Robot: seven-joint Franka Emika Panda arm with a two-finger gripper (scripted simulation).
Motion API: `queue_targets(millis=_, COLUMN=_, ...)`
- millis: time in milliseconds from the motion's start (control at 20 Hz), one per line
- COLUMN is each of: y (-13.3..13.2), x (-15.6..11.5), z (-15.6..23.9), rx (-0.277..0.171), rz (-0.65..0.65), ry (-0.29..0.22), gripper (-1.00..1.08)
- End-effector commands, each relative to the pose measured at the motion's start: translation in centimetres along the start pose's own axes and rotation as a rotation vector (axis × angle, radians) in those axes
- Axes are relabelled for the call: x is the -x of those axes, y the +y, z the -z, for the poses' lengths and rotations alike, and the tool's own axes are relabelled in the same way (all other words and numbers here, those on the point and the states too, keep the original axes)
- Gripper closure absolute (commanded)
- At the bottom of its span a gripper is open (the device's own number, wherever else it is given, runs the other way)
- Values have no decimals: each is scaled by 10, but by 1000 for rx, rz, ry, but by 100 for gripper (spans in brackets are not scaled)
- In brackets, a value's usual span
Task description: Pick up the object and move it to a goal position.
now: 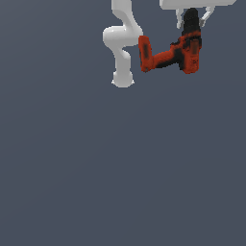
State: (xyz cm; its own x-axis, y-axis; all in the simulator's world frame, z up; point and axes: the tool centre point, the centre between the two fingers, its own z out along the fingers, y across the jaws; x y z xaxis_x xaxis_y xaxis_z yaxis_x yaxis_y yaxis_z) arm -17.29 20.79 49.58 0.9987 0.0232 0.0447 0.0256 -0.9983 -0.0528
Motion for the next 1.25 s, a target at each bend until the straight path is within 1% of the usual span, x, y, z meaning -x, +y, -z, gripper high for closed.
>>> queue_targets(millis=0, y=0, x=0, z=1, rx=-1, rz=0, ry=2, gripper=108)
queue_targets(millis=300, y=0, x=-3, z=11, rx=-1, rz=0, ry=2, gripper=108)
queue_targets(millis=850, y=1, x=-15, z=51, rx=0, rz=0, ry=2, gripper=108)
queue_targets(millis=1200, y=1, x=-18, z=59, rx=0, rz=0, ry=2, gripper=108)
